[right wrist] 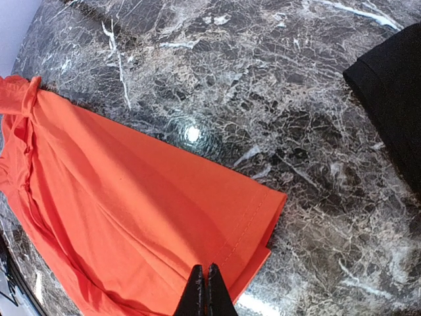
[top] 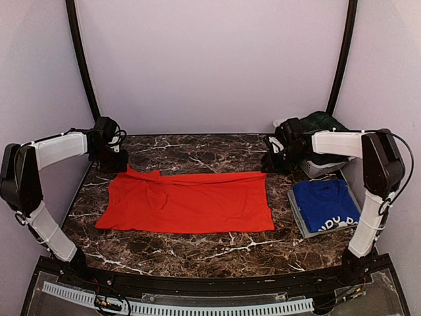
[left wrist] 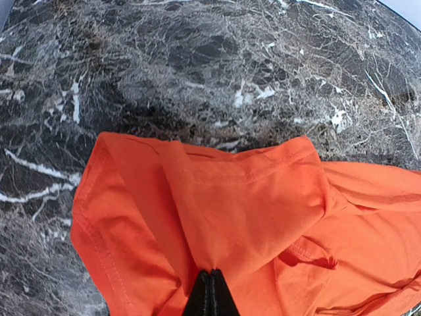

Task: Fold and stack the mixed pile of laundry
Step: Fold the 1/3-folded T-shirt at the center of the board.

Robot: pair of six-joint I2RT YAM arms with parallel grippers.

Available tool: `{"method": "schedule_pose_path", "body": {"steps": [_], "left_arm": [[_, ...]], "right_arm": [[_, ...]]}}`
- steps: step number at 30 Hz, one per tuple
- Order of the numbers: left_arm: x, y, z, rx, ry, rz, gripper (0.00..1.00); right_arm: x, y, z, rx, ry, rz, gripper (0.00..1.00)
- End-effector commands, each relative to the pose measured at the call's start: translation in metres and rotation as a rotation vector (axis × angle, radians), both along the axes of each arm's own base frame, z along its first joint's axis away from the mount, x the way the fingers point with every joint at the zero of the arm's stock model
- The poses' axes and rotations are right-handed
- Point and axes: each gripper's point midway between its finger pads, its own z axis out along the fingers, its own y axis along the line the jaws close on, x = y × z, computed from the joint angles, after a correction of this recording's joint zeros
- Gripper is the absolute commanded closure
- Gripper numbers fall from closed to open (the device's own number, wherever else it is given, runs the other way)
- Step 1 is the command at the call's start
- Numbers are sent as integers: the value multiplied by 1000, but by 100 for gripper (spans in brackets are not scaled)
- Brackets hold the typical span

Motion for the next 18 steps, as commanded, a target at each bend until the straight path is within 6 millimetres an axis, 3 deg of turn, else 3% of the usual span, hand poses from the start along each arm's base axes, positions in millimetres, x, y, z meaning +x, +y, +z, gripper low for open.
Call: {"method": "schedule_pose_path", "body": {"steps": [1,10,13,18], "left_arm": [[-32,-3,10,-24,5,50,100],[-93,16,-5,25,139,205,100],[-100,27,-7,74,147,240,100],[-107,32,-28,115,211,234,100]], "right_arm": [[-12,3,14,38,-30,2,100],[-35,-4,-5,12,15,-8,100],[-37,-8,-13,-10,28,-17,100],[-40,-17,-29,-60,51,-36,100]]}}
